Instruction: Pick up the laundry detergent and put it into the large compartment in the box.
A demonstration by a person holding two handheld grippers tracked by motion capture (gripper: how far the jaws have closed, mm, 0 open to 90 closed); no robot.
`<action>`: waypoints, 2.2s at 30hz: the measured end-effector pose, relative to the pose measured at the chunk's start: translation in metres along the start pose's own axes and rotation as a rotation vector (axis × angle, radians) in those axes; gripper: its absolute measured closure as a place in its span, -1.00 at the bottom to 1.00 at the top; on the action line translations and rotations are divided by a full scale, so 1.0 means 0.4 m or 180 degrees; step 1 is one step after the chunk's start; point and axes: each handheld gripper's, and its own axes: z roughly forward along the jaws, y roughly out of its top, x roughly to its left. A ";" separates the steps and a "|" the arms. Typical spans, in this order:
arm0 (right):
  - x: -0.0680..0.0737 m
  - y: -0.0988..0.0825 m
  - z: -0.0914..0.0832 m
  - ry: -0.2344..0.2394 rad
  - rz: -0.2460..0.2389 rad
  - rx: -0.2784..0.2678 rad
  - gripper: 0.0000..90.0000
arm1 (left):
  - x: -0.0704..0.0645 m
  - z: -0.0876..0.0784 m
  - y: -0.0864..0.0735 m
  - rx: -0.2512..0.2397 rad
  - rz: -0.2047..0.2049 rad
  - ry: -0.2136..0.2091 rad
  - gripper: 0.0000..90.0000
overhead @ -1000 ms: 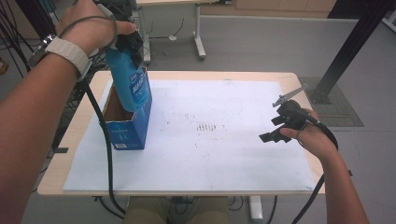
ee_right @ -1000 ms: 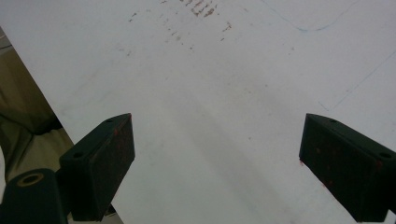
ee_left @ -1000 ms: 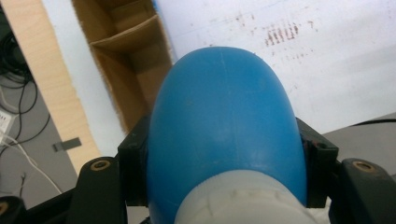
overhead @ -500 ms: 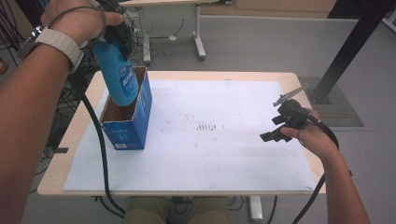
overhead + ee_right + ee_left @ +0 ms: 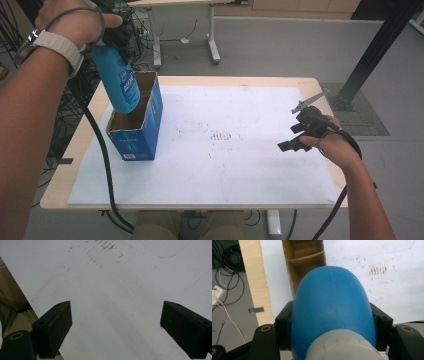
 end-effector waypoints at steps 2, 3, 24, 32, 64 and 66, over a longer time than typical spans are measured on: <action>-0.001 -0.002 0.001 0.0003 0.0006 -0.0001 -0.77 | 0.002 0.001 0.000 -0.0003 -0.0014 0.0003 -0.17; -0.002 -0.002 0.002 0.0005 0.0006 0.0003 -0.77 | 0.004 0.002 0.000 -0.0005 -0.0020 -0.0001 -0.17; -0.007 -0.010 0.012 0.0017 0.0041 0.0011 -0.77 | 0.040 0.057 0.010 -0.0035 -0.0130 0.0003 -0.17; -0.009 -0.006 0.020 0.0028 0.0059 0.0021 -0.77 | 0.057 0.080 0.014 -0.0046 -0.0179 -0.0006 -0.17; -0.021 -0.017 0.037 0.0045 0.0135 0.0060 -0.77 | 0.074 0.178 0.040 0.0005 -0.0176 -0.0013 -0.17; -0.021 -0.018 0.040 0.0049 0.0141 0.0059 -0.77 | 0.076 0.187 0.042 0.0014 -0.0176 -0.0023 -0.17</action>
